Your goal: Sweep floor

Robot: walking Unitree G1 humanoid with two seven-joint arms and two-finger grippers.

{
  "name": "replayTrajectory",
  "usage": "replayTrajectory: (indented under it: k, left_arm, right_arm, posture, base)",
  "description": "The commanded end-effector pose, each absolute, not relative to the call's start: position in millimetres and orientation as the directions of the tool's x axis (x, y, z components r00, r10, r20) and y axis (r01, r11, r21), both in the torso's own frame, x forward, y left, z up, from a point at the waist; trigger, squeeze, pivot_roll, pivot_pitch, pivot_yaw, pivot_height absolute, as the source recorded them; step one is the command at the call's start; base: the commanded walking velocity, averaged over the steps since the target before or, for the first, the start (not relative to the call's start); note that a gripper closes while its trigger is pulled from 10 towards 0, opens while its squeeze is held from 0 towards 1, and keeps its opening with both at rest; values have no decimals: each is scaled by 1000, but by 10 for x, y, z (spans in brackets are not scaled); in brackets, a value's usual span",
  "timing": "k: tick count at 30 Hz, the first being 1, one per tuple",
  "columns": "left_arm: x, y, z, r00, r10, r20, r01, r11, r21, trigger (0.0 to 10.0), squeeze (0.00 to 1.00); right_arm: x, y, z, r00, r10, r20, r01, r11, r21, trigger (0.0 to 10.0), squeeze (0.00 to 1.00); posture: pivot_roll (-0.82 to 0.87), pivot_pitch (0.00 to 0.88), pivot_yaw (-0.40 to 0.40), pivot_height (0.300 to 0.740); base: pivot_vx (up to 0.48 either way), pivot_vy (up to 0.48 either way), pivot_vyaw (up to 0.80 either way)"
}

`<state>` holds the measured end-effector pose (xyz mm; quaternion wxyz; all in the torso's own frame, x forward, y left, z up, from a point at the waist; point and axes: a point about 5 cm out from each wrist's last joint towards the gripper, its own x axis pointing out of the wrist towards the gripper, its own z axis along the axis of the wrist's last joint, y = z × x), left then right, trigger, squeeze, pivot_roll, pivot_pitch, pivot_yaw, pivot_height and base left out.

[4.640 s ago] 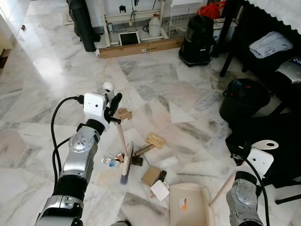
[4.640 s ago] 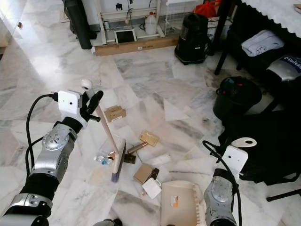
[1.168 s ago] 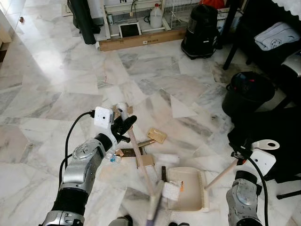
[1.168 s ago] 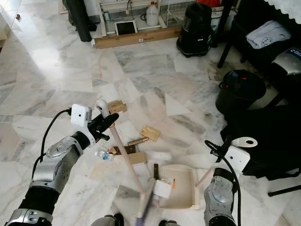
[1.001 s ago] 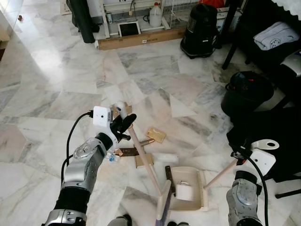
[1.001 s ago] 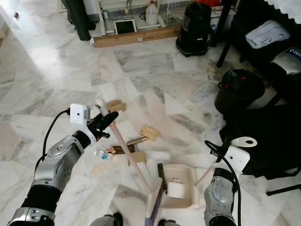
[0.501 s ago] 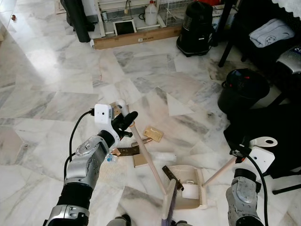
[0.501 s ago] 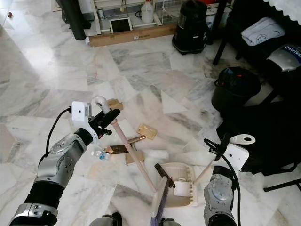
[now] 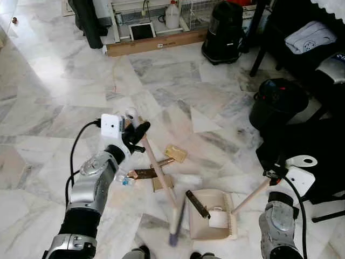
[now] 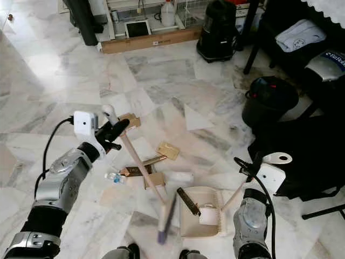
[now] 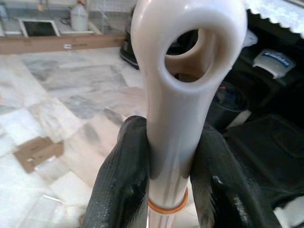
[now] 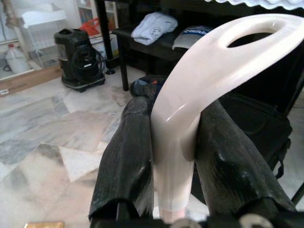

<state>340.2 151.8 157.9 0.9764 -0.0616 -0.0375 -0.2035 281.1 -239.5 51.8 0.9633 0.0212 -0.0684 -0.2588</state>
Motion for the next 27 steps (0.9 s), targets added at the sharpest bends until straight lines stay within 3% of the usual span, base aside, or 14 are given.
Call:
replayTrajectory:
  k: [1,8,15,27]
  left_arm:
    - [3413,1506,1602,914,-391,109,401,910,-101,10000,0]
    - [3418,1488,1593,919,-378,116,388,919,-78,10000,0]
    - [3421,1474,1559,920,-375,110,384,919,-84,10000,0]
    - [3413,1435,1535,916,-384,113,395,914,-98,10000,0]
  right_arm:
    - [2776,-2420,469,850,-519,89,512,854,85,10000,0]
    - [2790,-2408,476,855,-511,89,504,859,88,10000,0]
    - [2844,-2404,575,847,-518,119,488,847,211,10000,0]
    - [2917,-2314,697,874,-455,172,400,873,279,10000,0]
  posture:
    - [162,186,-10,740]
    - [167,184,-11,740]
    - [156,184,-10,740]
    - [149,184,-14,740]
  base:
    - [0,0,0]
    - [0,0,0]
    - [0,0,0]
    - [0,0,0]
